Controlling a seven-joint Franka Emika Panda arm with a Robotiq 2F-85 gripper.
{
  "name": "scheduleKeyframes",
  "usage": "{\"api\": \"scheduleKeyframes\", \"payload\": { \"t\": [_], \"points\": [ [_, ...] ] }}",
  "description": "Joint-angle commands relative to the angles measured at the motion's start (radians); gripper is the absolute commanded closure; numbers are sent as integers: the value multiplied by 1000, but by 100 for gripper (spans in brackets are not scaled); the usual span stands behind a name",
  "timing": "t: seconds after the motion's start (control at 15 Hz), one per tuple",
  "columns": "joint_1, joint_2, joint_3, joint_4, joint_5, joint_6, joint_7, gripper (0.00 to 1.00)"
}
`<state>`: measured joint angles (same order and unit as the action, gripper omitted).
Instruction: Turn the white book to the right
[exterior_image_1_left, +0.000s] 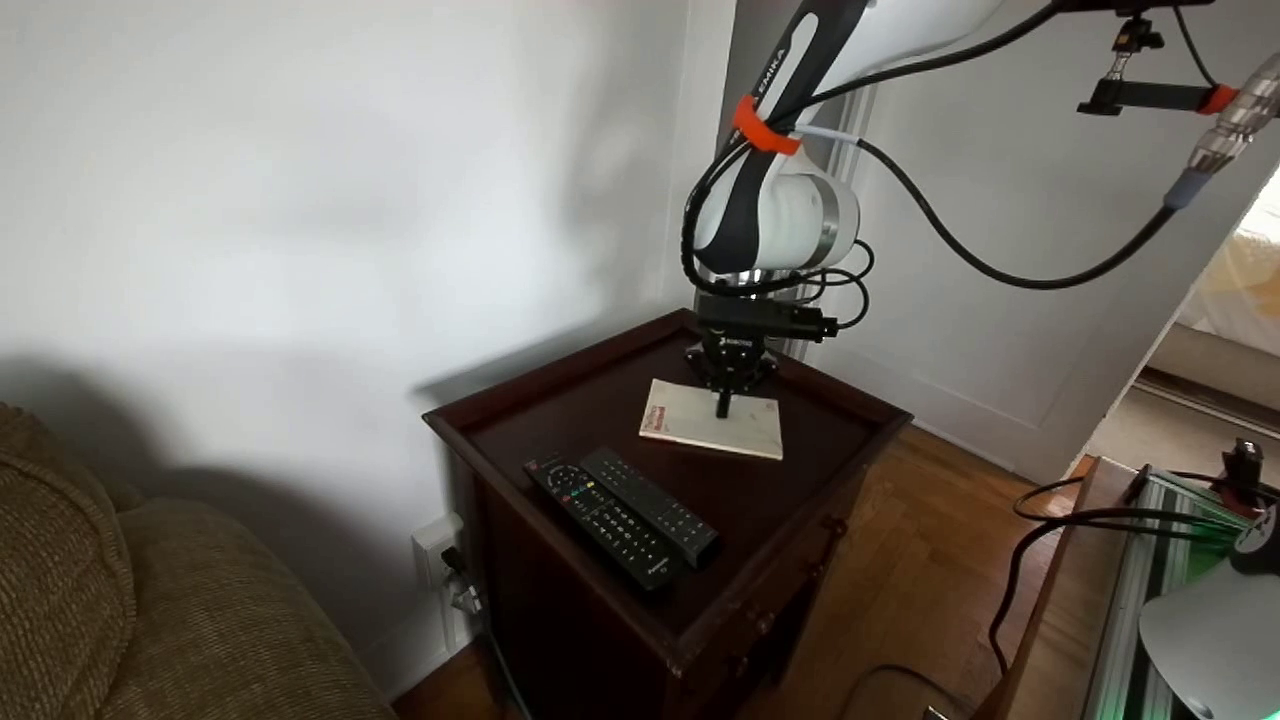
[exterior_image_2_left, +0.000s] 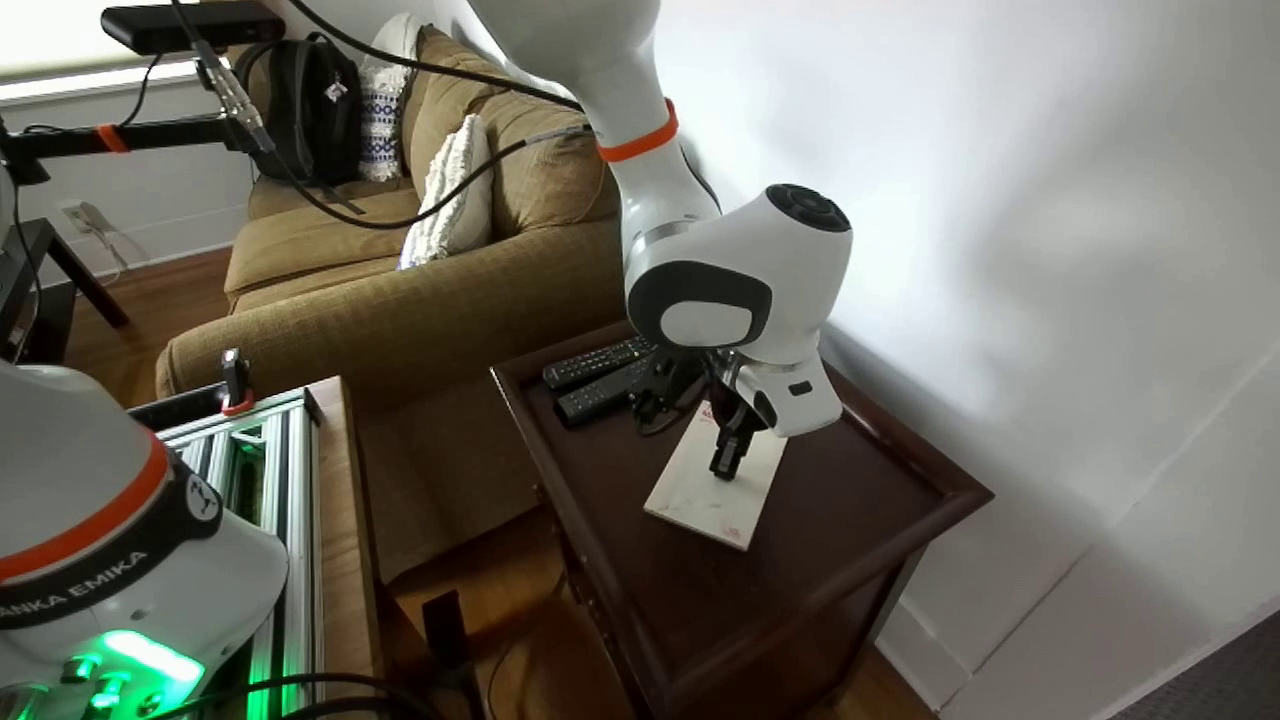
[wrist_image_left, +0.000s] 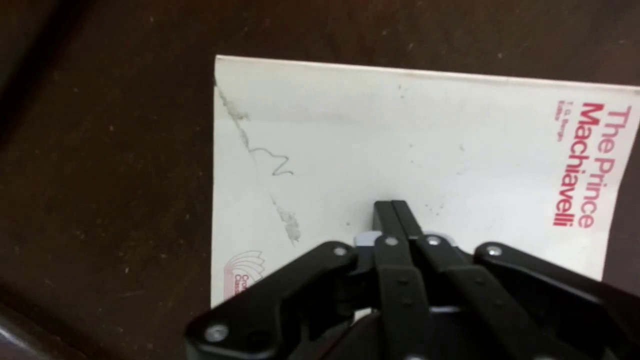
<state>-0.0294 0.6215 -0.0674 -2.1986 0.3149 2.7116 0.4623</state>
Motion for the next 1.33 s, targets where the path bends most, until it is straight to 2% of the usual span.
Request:
{"api": "scheduleKeyframes", "payload": {
  "t": [0.0,0.2,1.07,1.27],
  "points": [
    [-11,65,24,-7,83,-56,47,100],
    [-20,75,36,11,146,-79,76,100],
    [-39,116,80,37,406,163,64,100],
    [-43,116,71,32,467,179,85,100]
  ]
}}
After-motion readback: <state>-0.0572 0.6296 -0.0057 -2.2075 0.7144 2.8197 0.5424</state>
